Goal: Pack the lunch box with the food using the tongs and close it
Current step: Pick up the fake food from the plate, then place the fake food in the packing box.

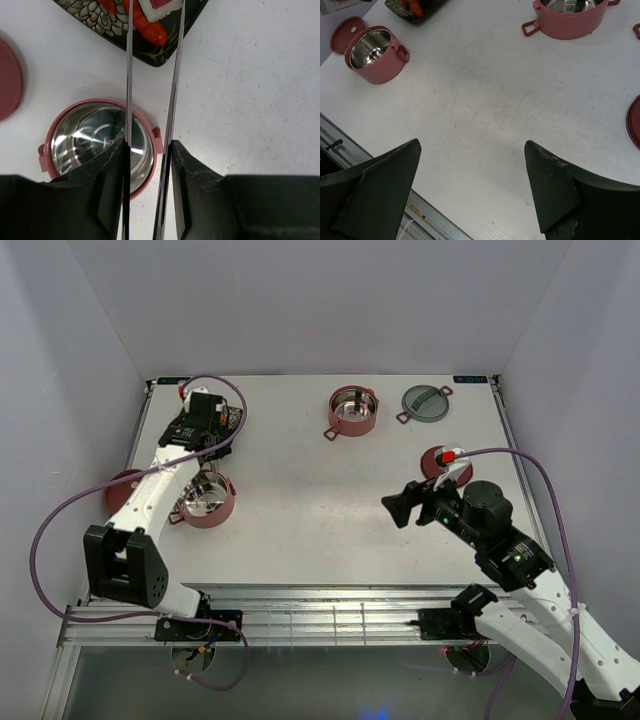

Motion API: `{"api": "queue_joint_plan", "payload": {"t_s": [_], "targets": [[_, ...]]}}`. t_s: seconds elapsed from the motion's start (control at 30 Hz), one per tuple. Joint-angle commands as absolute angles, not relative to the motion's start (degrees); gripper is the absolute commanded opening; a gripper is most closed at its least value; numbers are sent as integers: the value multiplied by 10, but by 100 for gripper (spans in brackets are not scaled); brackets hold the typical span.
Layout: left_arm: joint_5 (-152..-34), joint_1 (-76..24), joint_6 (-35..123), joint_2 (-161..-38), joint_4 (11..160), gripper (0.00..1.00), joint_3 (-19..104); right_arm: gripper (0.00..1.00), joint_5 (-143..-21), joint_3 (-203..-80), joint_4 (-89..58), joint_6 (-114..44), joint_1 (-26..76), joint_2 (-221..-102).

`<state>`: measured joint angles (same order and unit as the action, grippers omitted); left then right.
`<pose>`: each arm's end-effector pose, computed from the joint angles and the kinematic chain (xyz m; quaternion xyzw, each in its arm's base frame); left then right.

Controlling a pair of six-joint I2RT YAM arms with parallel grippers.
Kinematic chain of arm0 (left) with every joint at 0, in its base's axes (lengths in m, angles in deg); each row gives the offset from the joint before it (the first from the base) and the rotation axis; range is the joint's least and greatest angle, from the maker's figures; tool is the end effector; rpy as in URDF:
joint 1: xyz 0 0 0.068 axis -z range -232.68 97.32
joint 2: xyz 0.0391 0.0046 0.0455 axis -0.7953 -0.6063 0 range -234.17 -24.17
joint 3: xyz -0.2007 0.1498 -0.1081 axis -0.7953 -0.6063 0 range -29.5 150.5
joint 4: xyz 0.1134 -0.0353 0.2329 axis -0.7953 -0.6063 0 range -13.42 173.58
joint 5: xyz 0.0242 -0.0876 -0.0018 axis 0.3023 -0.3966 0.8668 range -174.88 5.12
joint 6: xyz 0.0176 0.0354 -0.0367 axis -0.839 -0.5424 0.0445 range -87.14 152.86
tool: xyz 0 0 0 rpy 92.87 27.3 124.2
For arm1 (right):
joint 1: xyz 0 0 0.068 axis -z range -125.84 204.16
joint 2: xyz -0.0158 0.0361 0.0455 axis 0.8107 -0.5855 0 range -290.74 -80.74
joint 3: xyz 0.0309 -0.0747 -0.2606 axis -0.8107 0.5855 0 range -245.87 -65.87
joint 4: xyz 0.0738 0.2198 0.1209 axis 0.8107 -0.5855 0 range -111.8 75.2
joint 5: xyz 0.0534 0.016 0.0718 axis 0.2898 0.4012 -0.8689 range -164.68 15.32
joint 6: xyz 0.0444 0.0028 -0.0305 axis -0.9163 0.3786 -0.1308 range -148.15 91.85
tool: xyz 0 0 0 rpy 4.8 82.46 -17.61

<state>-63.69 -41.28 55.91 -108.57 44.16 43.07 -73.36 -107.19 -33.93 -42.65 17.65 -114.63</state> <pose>0.3098 -0.0493 0.3011 -0.1548 0.9163 0.0691 0.3628 0.1156 0.0847 0.3297 -0.1409 0.7626 0.2638 0.5736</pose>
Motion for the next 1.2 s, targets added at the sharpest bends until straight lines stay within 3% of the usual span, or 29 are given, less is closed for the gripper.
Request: {"api": "queue_joint_plan", "payload": {"t_s": [0.0, 0.67, 1.17], "targets": [[-623, -415, 571, -1015, 402, 38, 449, 90, -735, -1071, -307, -419, 173, -1148], [-690, -416, 656, -819, 179, 37, 382, 90, -778, -1059, -294, -420, 173, -1143], [-699, -416, 692, -778, 181, 39, 293, 90, -794, -1053, -304, -421, 173, -1124]]}}
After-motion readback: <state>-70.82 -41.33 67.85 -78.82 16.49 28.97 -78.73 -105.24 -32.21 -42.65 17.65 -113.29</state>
